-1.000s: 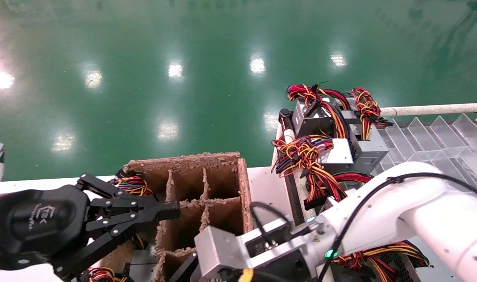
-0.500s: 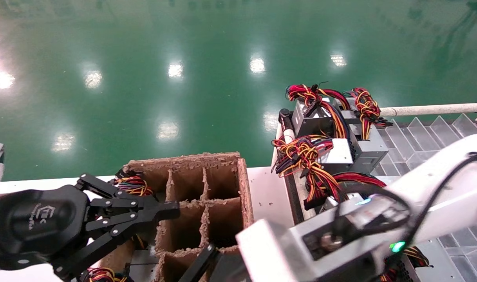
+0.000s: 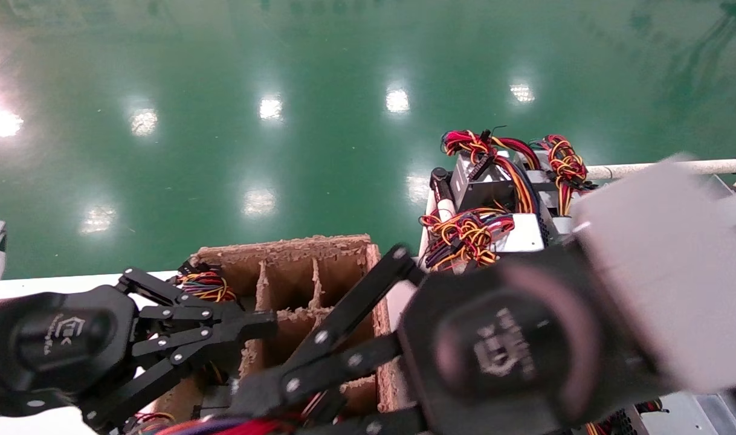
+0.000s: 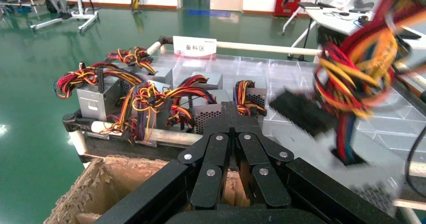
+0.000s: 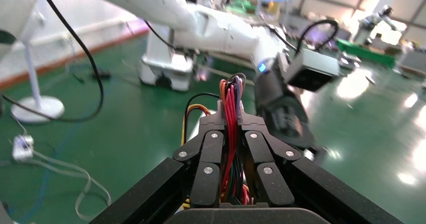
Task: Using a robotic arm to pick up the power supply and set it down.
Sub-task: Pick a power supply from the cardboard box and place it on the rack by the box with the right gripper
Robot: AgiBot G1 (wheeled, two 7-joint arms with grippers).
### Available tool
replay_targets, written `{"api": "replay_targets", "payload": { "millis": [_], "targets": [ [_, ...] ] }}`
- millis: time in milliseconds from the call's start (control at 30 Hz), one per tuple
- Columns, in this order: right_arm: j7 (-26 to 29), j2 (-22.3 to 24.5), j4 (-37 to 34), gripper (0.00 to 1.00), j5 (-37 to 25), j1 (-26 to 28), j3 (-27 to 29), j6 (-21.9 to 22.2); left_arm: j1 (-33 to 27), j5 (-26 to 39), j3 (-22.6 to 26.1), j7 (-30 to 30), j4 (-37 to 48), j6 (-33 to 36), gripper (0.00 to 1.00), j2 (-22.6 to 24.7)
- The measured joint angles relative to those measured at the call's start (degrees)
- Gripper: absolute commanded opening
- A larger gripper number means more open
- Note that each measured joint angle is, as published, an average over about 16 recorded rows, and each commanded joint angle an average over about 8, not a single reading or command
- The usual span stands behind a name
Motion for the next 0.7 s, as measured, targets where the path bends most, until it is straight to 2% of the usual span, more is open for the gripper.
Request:
{"api": "replay_targets", "payload": {
  "millis": [367, 700],
  "targets": [
    [8.09, 10.49, 7.51, 0.00, -3.63, 8.76, 2.08, 2.30, 0.00, 0.00, 0.00, 0.00, 0.00, 0.00, 0.00, 0.00],
    [15.35, 20.14, 9.18, 0.00, -5.55, 13.90, 2.55, -0.66, 0.00, 0.00, 0.00, 0.00, 0.00, 0.00, 0.00, 0.00]
  ]
}}
